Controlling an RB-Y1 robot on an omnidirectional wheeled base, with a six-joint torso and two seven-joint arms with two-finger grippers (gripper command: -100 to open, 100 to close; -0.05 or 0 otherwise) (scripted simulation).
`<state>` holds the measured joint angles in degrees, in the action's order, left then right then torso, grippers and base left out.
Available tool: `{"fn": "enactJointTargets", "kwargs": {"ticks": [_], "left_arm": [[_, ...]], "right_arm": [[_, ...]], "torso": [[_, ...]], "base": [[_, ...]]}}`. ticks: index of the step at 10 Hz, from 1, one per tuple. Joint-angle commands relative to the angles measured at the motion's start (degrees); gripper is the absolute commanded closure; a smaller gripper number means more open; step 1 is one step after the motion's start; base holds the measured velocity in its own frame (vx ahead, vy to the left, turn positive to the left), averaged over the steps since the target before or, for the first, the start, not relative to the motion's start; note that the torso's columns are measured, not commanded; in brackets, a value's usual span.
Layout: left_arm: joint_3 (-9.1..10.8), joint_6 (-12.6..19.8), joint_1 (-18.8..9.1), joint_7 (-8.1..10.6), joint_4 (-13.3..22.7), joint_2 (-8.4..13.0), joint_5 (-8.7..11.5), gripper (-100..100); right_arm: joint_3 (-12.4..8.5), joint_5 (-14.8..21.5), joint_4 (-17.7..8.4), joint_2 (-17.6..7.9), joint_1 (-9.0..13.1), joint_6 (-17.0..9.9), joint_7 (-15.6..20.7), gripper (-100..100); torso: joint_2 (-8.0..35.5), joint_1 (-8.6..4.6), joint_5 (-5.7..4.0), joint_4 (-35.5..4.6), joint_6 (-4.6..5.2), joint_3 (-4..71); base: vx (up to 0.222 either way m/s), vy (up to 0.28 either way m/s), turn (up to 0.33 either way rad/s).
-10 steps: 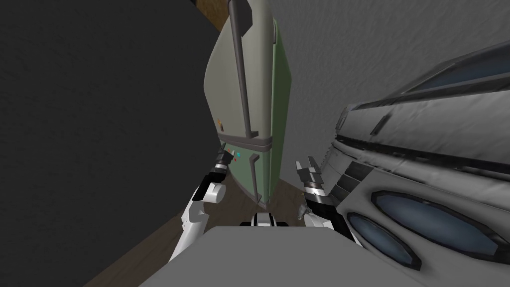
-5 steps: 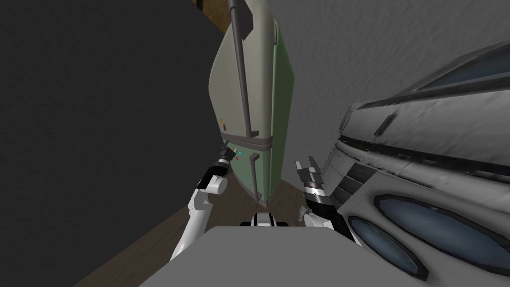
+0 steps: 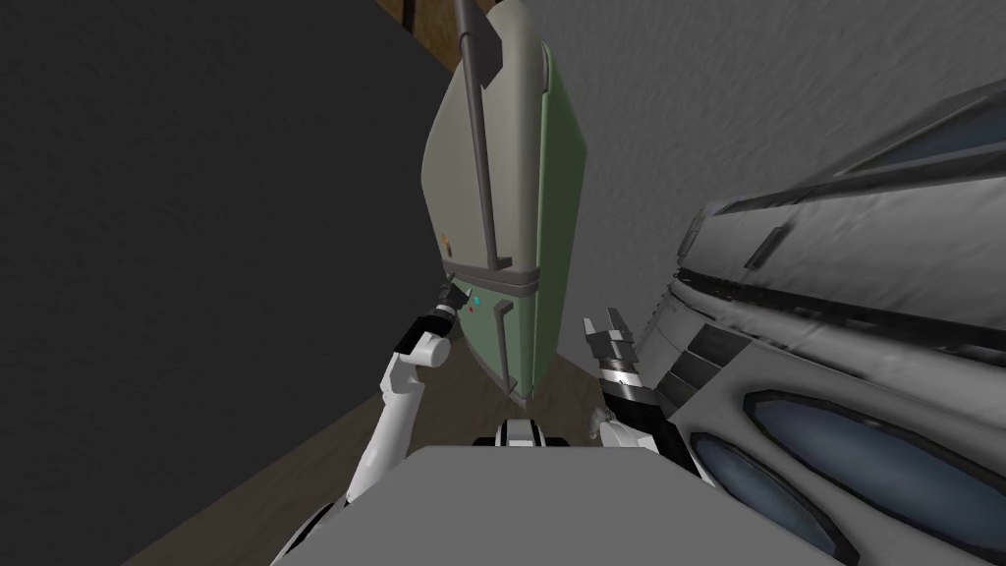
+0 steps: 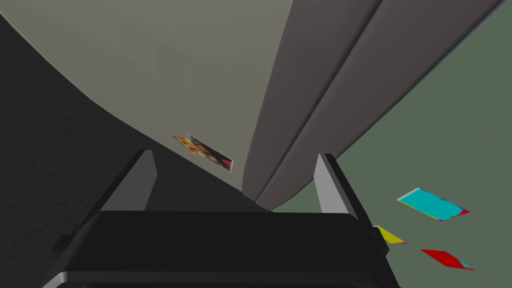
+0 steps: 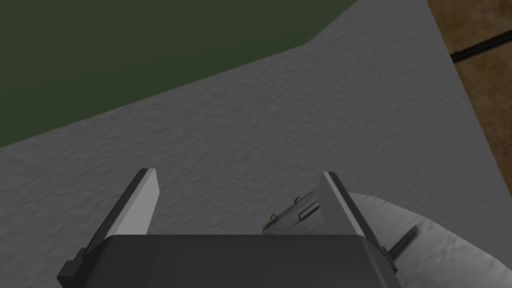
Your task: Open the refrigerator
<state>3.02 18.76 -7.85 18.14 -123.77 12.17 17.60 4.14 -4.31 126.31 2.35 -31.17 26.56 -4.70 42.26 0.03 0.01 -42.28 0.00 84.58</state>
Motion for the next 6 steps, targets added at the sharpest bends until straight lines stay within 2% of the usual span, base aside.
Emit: {"fn": "enactJointTargets", "kwargs": {"ticks": [1, 2, 3, 4, 5, 6], "left_arm": [[0.52, 3.38, -2.68, 0.86, 0.98, 0.11, 1.22, -100], [0.97, 5.54, -5.00, 1.59, 1.91, 0.18, 2.29, -100], [0.97, 6.02, -5.03, 1.59, 1.91, 0.18, 2.29, -100], [1.43, 8.37, -7.36, 2.31, 2.85, 0.18, 3.35, -100], [1.43, 8.63, -7.36, 2.31, 2.85, 0.18, 3.35, -100], [1.87, 10.90, -9.64, 3.01, 3.79, 0.11, 4.39, -100]], "right_arm": [[0.00, 0.00, 0.00, 0.00, 0.00, 0.00, 0.00, 0], [0.00, 0.00, 0.00, 0.00, 0.00, 0.00, 0.00, 0], [0.00, 0.00, 0.00, 0.00, 0.00, 0.00, 0.00, 0], [0.00, 0.00, 0.00, 0.00, 0.00, 0.00, 0.00, 0], [0.00, 0.00, 0.00, 0.00, 0.00, 0.00, 0.00, 0], [0.00, 0.00, 0.00, 0.00, 0.00, 0.00, 0.00, 0]], "torso": [[0.04, -0.03, -0.01, -0.01, -0.01, -0.02], [0.01, -0.03, -0.01, -0.01, 0.01, -0.01], [0.00, -0.04, -0.01, 0.00, 0.00, 0.00], [0.01, -0.02, -0.01, 0.00, 0.01, 0.00], [0.05, -0.06, -0.02, -0.02, 0.00, -0.03], [0.03, -0.03, -0.01, -0.01, 0.00, -0.02]], "base": [[-0.024, -0.033, 0.065], [-0.021, -0.033, 0.114], [-0.021, -0.030, 0.053], [-0.036, -0.039, 0.091], [-0.026, -0.034, 0.064], [-0.024, -0.032, 0.124]]}}
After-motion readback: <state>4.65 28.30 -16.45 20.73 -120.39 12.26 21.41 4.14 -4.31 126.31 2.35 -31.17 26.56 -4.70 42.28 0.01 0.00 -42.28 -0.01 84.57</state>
